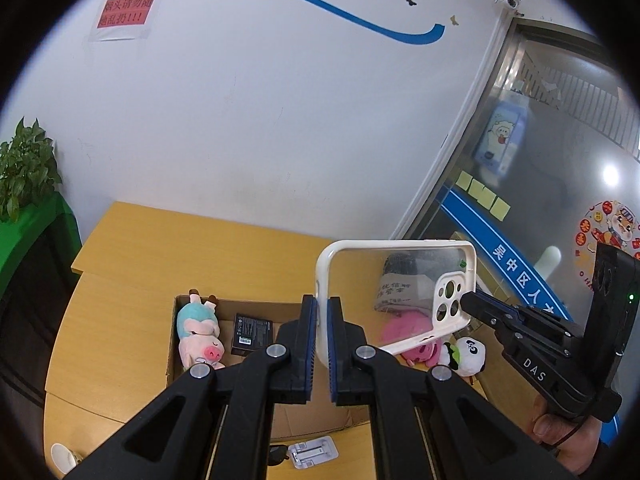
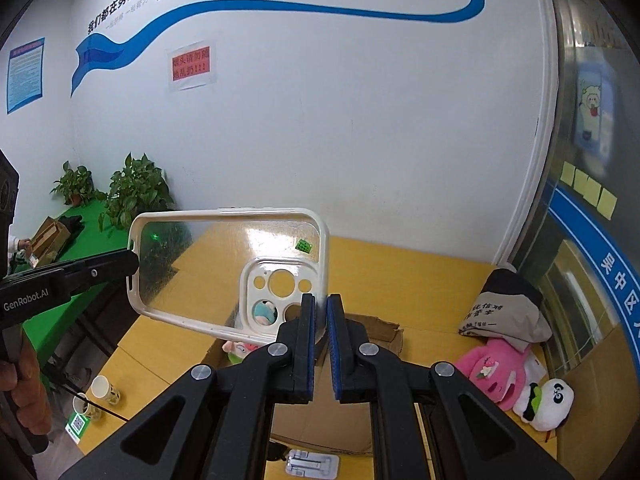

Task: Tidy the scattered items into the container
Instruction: 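Lift the phone case with the right gripper and carry it over the box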

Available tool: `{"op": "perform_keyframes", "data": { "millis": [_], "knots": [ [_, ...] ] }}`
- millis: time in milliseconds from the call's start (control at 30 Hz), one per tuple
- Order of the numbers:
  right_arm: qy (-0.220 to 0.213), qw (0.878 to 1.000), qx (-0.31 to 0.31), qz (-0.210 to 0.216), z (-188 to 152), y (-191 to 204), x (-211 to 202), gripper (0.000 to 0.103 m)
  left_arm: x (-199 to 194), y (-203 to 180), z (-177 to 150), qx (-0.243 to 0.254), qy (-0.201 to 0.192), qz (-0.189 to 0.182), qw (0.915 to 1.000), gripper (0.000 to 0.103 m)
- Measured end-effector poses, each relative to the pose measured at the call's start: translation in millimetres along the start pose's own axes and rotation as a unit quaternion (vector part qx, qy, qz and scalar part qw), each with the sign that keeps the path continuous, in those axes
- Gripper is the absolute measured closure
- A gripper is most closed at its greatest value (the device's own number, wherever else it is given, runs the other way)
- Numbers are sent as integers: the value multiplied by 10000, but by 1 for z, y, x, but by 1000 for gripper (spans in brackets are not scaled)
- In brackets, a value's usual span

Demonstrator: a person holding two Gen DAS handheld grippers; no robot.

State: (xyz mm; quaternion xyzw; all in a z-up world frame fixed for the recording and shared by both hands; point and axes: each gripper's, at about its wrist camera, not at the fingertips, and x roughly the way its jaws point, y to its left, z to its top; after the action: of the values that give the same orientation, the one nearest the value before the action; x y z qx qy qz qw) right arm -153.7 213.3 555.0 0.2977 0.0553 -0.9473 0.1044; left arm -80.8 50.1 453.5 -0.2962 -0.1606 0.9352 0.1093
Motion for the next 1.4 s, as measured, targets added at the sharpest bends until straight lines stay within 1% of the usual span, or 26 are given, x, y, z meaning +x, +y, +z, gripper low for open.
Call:
{"op": "perform_keyframes", "data": {
  "millis": [267, 400, 633, 933, 1167, 1267, 1400],
  "knots": [
    [331, 9994, 105, 19, 8, -33, 71, 97, 63, 17, 9, -77, 291, 14, 9995, 99],
    [594, 9981, 155, 6, 4, -47, 109, 97, 98, 27, 9, -138, 496, 0, 9987, 99],
    [1068, 9937, 328, 16, -14, -71, 170, 97, 150, 46, -1, -247, 908, -4, 9956, 99],
    [1583, 9862, 492, 45, -45, -90, 225, 97, 199, 61, -20, -299, 1438, 87, 9891, 99],
    [2027, 9769, 666, 110, -80, -103, 271, 97, 246, 77, -43, -345, 1920, 202, 9806, 99],
    [2261, 9707, 795, 144, -100, -109, 291, 97, 271, 83, -61, -309, 2208, 256, 9745, 99],
    [2612, 9601, 987, 141, -134, -122, 319, 97, 309, 92, -94, -317, 2674, 295, 9626, 99]
  ]
}}
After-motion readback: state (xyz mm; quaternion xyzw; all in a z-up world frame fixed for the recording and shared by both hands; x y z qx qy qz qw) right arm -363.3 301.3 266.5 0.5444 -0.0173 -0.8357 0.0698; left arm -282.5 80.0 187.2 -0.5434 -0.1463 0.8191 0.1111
